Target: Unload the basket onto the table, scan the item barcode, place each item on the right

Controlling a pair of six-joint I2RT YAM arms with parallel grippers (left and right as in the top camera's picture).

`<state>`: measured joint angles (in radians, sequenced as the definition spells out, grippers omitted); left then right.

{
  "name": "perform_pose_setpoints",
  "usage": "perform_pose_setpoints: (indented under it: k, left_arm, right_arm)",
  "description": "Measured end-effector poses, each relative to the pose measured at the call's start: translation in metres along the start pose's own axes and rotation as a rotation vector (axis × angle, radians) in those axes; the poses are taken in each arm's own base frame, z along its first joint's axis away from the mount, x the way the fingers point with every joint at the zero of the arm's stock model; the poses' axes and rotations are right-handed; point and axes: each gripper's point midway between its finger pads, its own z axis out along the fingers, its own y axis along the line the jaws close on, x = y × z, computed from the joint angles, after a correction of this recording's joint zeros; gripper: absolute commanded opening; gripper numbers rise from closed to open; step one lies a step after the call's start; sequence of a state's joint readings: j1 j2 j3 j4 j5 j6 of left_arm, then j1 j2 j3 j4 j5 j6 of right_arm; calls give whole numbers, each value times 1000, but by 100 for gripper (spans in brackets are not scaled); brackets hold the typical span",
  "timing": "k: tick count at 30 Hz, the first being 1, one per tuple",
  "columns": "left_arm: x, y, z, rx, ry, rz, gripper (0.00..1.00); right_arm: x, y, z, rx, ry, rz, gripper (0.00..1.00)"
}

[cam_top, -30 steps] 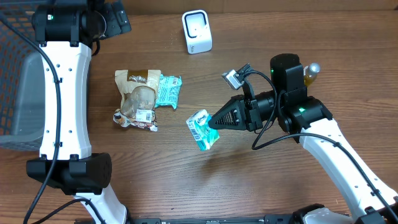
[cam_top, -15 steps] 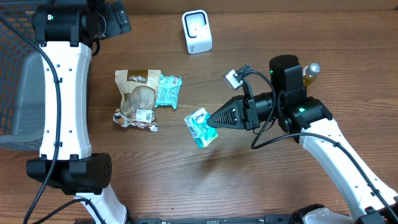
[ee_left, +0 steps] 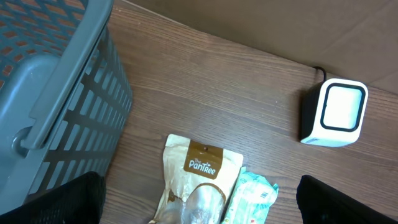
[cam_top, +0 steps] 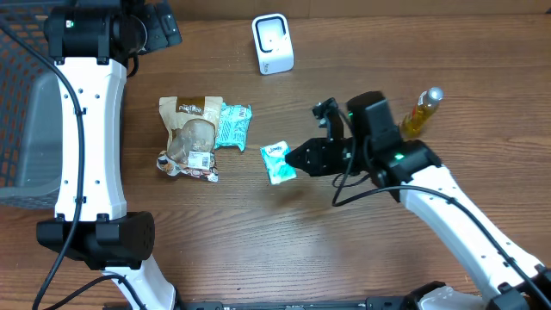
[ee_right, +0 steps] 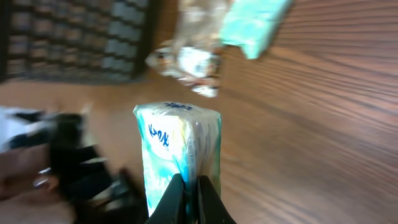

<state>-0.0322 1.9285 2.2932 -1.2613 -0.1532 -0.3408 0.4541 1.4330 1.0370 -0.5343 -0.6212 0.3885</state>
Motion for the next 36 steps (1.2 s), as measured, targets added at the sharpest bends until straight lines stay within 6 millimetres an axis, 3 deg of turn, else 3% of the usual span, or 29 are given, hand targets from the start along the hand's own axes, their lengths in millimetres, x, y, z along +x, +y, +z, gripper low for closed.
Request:
perform_pose_setpoints:
  k: [8,18,25,28,32,36]
  left_arm:
    - [0,0,0,0,0,0,100]
    - [0,0,0,0,0,0,100]
    - [0,0,0,0,0,0,100]
    - [0,0,0,0,0,0,99]
    - [0,0,0,0,0,0,99]
    - [0,0,0,0,0,0,100]
  right_arm:
    - [6,-28,16,234,-31,29,4]
    - [3,-62,6,428,-87,86,3]
    - [6,-71,-6,518,-76,122,3]
    - [-10,-58,-24,564,-87,124,3]
    - [-59,-12,-59,555,-186,91,3]
    - [-89,29,-100,564,-225,81,4]
